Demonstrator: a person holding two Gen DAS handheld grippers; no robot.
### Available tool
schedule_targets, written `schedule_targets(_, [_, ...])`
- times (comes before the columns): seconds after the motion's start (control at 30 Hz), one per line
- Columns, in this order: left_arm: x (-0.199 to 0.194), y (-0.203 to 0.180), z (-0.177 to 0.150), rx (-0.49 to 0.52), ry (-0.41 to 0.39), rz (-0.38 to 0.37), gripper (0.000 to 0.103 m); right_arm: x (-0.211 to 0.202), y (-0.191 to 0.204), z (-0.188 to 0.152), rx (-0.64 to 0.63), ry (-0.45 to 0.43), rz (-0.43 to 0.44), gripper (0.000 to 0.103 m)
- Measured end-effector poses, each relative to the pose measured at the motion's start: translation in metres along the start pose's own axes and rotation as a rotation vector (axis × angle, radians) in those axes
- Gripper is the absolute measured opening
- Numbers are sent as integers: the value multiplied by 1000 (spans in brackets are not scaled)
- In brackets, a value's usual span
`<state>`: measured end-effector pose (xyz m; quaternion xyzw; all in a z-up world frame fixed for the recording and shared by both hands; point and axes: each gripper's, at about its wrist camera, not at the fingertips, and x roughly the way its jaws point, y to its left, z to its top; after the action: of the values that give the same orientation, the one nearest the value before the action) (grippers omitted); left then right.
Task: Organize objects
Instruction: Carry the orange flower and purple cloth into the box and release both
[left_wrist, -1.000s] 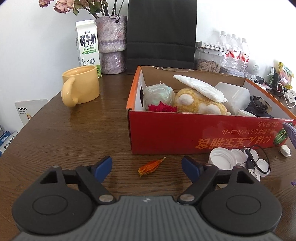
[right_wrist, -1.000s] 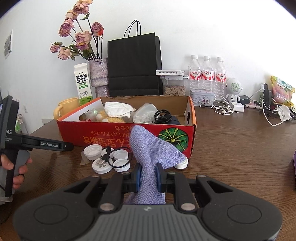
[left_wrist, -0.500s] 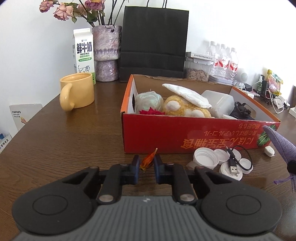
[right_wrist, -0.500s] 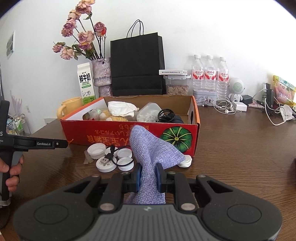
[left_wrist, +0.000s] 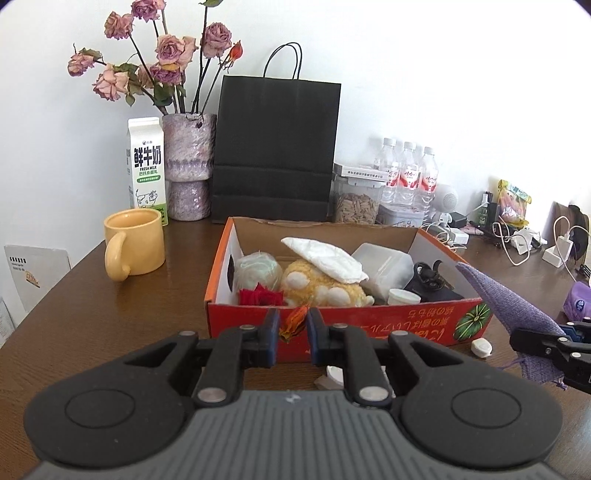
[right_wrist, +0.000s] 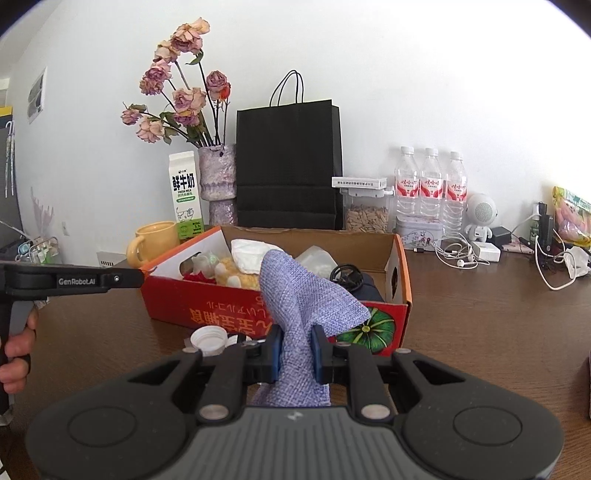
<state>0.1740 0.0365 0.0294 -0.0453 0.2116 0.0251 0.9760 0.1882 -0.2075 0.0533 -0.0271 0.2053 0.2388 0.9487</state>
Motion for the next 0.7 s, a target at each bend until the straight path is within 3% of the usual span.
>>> schedule_targets(0.7, [41, -34, 42, -22, -52, -35, 16, 60, 5, 61, -21, -95, 23, 15])
